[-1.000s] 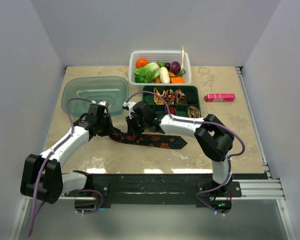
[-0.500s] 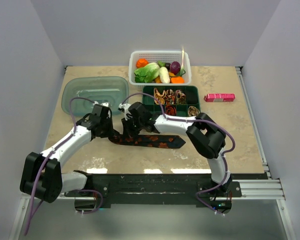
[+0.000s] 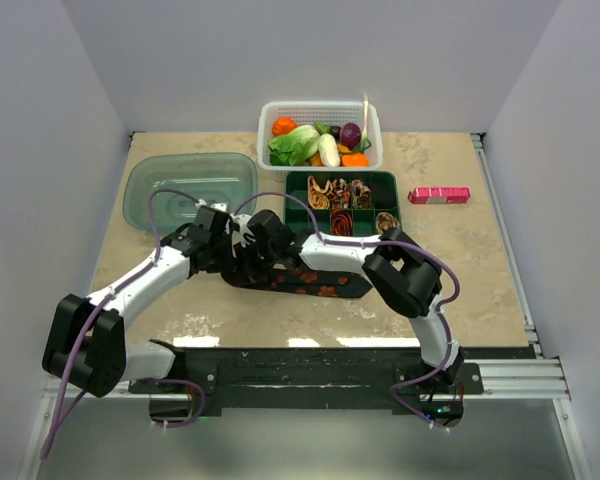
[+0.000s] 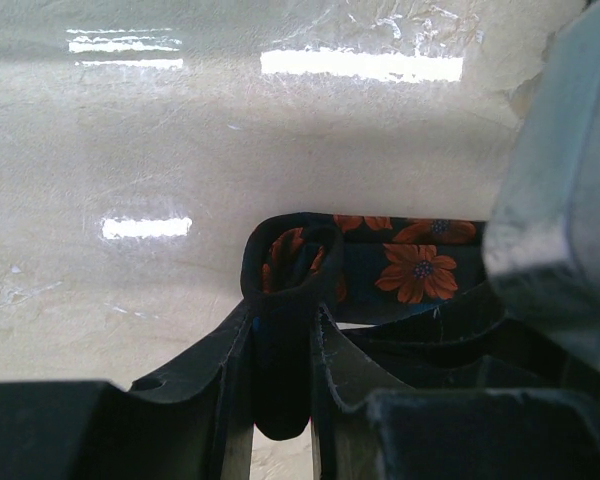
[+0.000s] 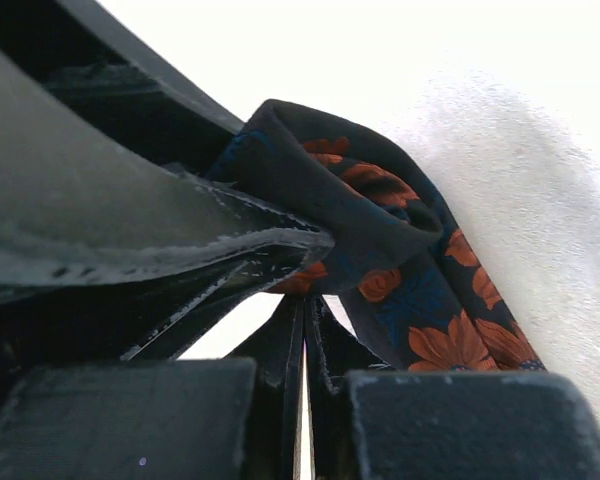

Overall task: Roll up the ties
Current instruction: Roll the tie at the center of the board.

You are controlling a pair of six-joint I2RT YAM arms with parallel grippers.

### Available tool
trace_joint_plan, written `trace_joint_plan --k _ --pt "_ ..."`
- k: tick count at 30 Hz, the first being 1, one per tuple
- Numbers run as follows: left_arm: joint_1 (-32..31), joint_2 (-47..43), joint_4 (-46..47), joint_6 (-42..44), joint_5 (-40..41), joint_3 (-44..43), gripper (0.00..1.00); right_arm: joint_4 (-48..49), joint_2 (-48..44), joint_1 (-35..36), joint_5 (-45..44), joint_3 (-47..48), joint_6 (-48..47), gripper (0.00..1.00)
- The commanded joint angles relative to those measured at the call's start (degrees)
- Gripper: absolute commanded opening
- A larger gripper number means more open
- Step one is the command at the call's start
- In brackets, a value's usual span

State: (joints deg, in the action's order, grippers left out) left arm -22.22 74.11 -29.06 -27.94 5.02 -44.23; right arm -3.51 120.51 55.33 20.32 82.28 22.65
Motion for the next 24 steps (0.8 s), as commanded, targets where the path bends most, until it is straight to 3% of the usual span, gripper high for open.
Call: trace_joint_plan --k 1,24 --pt "-2.39 0.60 -0.73 0.52 2.89 -3.67 0.00 1.05 -2.64 0.30 -0.97 0.95 -0.42 0.00" --pt "-12.23 8.42 -15.23 -4.30 25.47 -11.23 0.00 -1.15 -13.37 -10.50 -5.73 -9.59 -3.49 0.00"
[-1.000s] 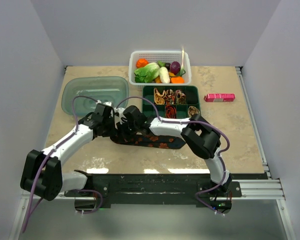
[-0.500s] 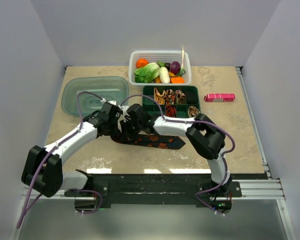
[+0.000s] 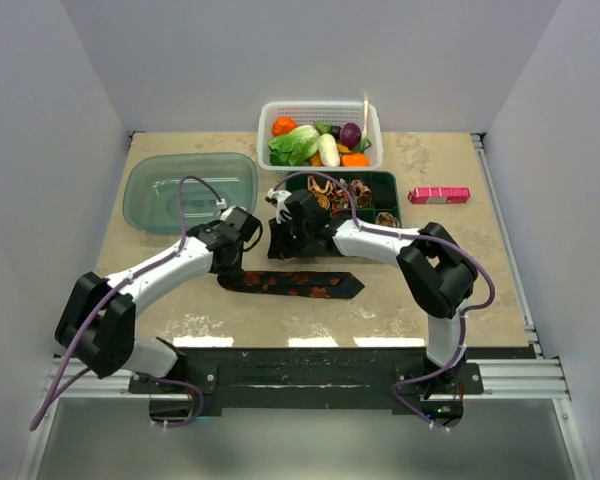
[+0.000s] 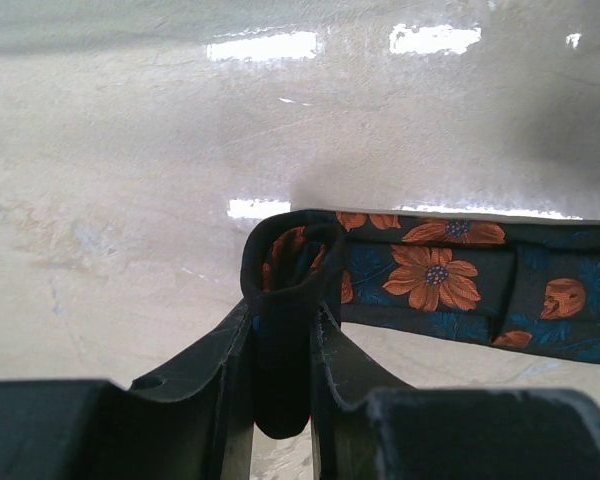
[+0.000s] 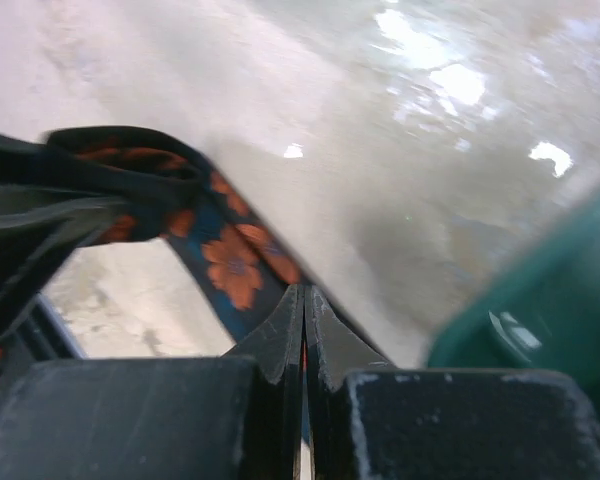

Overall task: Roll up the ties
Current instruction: Roll the tie at the center of the board.

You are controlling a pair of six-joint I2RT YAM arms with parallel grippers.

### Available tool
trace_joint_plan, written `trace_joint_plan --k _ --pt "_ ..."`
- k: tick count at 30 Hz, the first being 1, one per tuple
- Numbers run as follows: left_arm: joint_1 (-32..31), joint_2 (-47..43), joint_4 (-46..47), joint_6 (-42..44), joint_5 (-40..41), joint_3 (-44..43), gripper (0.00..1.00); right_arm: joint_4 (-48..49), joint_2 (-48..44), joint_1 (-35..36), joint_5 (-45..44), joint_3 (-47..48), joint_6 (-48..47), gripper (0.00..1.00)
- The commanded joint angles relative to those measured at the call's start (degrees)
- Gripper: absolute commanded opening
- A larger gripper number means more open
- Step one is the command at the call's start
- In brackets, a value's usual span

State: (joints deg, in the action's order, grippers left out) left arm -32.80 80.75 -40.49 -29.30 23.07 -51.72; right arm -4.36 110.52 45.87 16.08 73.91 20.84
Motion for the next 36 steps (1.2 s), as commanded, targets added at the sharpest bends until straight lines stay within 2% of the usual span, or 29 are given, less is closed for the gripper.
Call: trace_joint_plan --k 1,11,19,24,25,26,29,36 --pt "-2.53 2.30 -4.42 -3.39 8.21 -4.08 0.00 -0.38 -3.55 -1.48 -1.57 -1.57 -1.77 0.00" --pt "-7.63 10.47 -10.04 -7.70 14.02 -7.95 0.00 -0.56 -3.82 -2.36 -2.45 -2.63 -1.94 0.00" --pt "-10.79 13.64 -7.51 -9.55 11.39 -8.48 0.00 -0.47 -3.56 -2.45 -2.37 -3.25 -1.94 0.00" --pt "-10.89 13.38 -1.88 -8.50 6.12 -7.16 0.11 -0.47 -3.56 -2.45 -2.19 -3.60 -1.94 0.00" --pt "-10.97 13.47 -1.18 -8.32 5.33 -6.99 0.16 -0.39 -3.56 -2.54 -2.19 -3.68 -2.03 0.00" --pt "-10.97 13.29 0.31 -8.23 3.84 -6.46 0.25 -0.39 -3.56 -2.54 -2.19 -3.68 -1.94 0.00" --pt "-10.97 12.85 2.69 -8.23 1.29 -5.67 0.37 -0.47 -3.73 -2.62 -2.19 -3.77 -2.12 0.00" --pt "-10.97 10.66 6.12 -8.23 -2.94 -4.00 0.53 -0.30 -3.56 -2.54 -1.93 -3.95 -2.12 0.00"
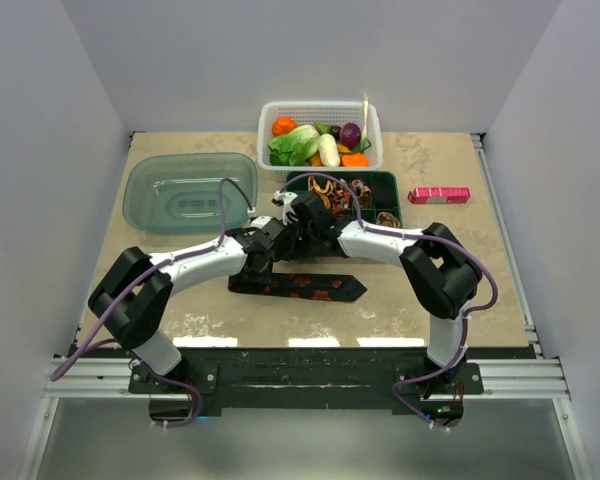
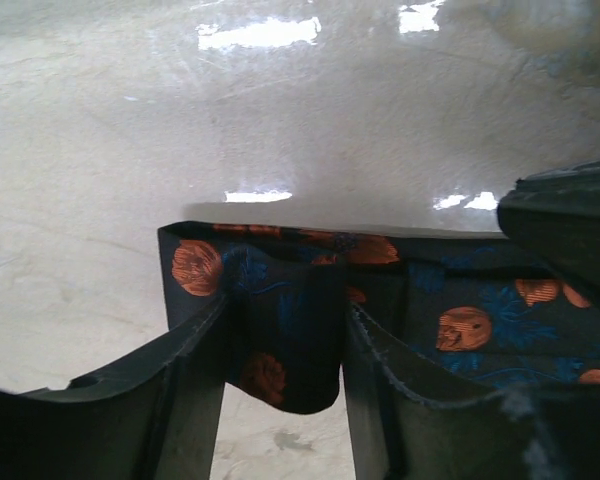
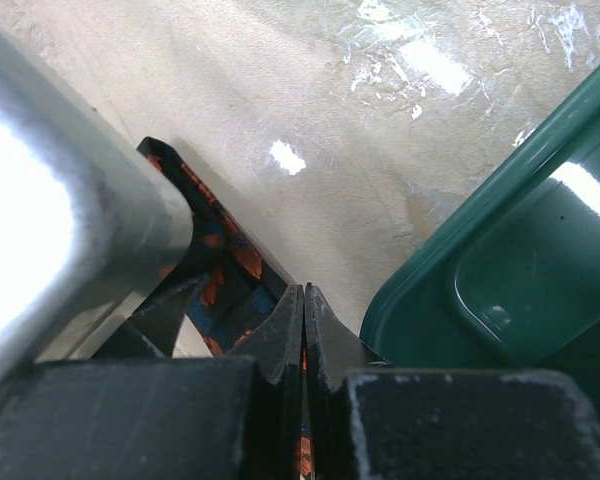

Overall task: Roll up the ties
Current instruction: Roll the tie at the center of the board.

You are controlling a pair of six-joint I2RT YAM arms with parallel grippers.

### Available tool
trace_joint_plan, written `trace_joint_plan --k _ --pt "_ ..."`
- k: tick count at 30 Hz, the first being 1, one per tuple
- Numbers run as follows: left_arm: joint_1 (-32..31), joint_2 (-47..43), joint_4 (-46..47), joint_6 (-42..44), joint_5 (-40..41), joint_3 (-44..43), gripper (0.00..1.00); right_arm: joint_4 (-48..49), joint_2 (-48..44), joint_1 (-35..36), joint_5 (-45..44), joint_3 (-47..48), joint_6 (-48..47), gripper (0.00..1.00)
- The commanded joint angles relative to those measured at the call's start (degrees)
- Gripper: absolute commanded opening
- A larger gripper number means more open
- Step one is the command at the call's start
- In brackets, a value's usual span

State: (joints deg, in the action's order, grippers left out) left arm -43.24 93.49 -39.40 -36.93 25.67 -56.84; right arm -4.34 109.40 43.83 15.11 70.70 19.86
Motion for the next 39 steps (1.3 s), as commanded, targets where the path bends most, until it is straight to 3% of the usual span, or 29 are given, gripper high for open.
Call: trace_joint_plan --k 1,10,13,18,24,31,39 --pt "-0.53 -2.70 5.64 -0.51 -6.07 1.29 0.54 -0.32 -2.44 -0.50 -0.79 -0.65 -1.22 0.00" --pt "-0.44 -8.23 4.16 -0.60 -4.50 0.07 0.59 -0.49 -3.85 -0.50 -0.17 -0.30 -1.93 0.00" --pt "0.09 -9.81 3.19 -0.25 -3.35 -0.64 0.64 -0.76 -4.20 -0.15 0.27 0.14 -2.02 0.00" --pt "4.91 -14.46 6.16 1.42 -6.41 1.29 0.69 -1.37 -4.81 1.51 0.18 1.46 -2.19 0.00" --pt "14.66 -20.00 14.15 3.88 -19.77 8.58 0.72 -0.93 -4.03 4.33 1.06 3.57 -1.75 0.00" --pt "24.95 -26.16 23.65 3.71 -36.63 18.41 0.83 0.65 -2.27 6.26 2.46 4.89 -0.87 0.00" --pt "39.28 -29.07 34.80 1.69 -54.66 29.40 0.86 0.56 0.46 8.63 3.08 6.38 -0.70 0.00"
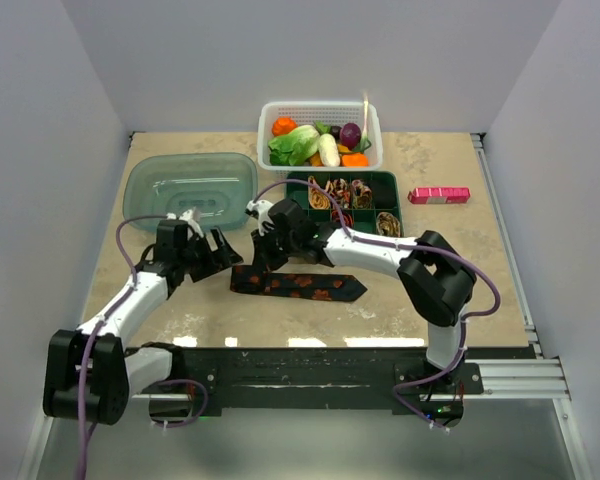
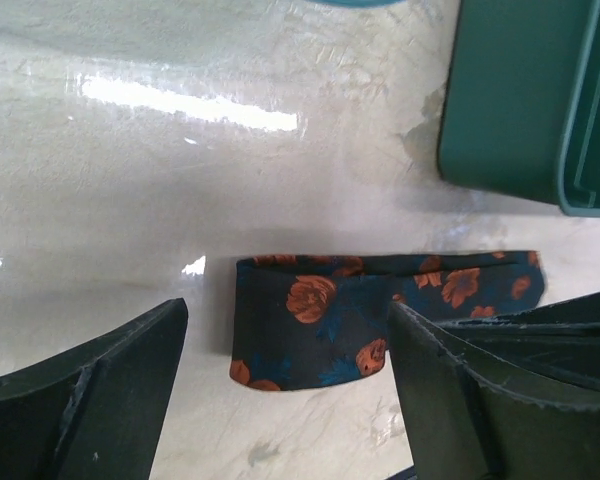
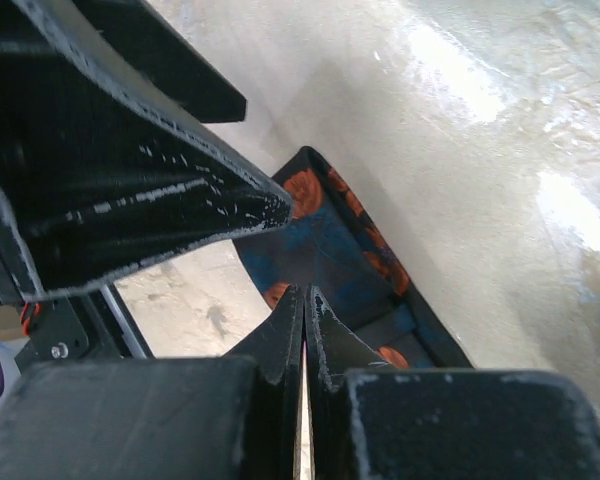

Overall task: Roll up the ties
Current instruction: Roll the tie at the center of the board.

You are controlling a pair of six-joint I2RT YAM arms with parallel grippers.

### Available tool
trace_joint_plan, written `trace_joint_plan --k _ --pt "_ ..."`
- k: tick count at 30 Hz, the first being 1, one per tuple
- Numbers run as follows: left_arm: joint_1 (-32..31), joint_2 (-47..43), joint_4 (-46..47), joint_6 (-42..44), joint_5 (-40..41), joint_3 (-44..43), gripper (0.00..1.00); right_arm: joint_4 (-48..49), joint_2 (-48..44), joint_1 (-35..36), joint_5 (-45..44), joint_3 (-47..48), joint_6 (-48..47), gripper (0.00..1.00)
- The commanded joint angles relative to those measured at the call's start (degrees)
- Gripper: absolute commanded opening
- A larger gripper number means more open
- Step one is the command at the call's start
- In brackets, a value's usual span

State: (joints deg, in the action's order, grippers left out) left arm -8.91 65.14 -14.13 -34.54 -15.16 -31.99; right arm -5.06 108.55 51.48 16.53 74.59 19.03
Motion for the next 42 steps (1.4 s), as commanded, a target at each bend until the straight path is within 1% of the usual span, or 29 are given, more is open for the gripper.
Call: trace_joint_plan --k 1,4,12,22,32,37,38,41,42 --pt "5.91 -0.46 10.78 -1.31 -16.98 5.52 0.86 1.28 1.66 0.99 1.66 2.49 0.05 0.00" --pt "8.29 0.42 15.43 -2.54 -20.95 8.87 0.86 1.02 2.10 1.16 1.48 2.32 -0.04 0.00" --pt "8.91 0.77 18.96 -4.39 -21.93 13.00 0.85 0.31 2.89 1.34 0.17 0.12 -0.48 0.00" --pt "8.91 4.73 20.54 -3.95 -21.67 13.71 0.80 0.14 4.65 1.43 -0.80 -3.31 -1.18 0.00" --pt "7.24 8.41 25.37 -3.86 -22.11 15.11 0.76 0.23 6.06 1.43 -0.54 -3.92 -0.39 0.00" --pt "4.61 11.49 28.89 -4.47 -22.63 15.99 0.70 0.23 6.14 1.43 0.43 -4.19 -0.31 0.00" --pt "4.43 12.54 30.98 -4.74 -22.81 16.51 0.69 0.23 6.14 1.43 0.60 -4.19 -0.22 0.00" --pt "4.16 14.13 35.38 -6.06 -23.95 17.92 0.64 0.40 5.97 1.43 0.60 -4.28 -0.13 0.00" --pt "4.07 14.39 36.10 -6.32 -24.13 18.10 0.58 0.49 5.88 1.43 0.60 -4.27 -0.04 0.00"
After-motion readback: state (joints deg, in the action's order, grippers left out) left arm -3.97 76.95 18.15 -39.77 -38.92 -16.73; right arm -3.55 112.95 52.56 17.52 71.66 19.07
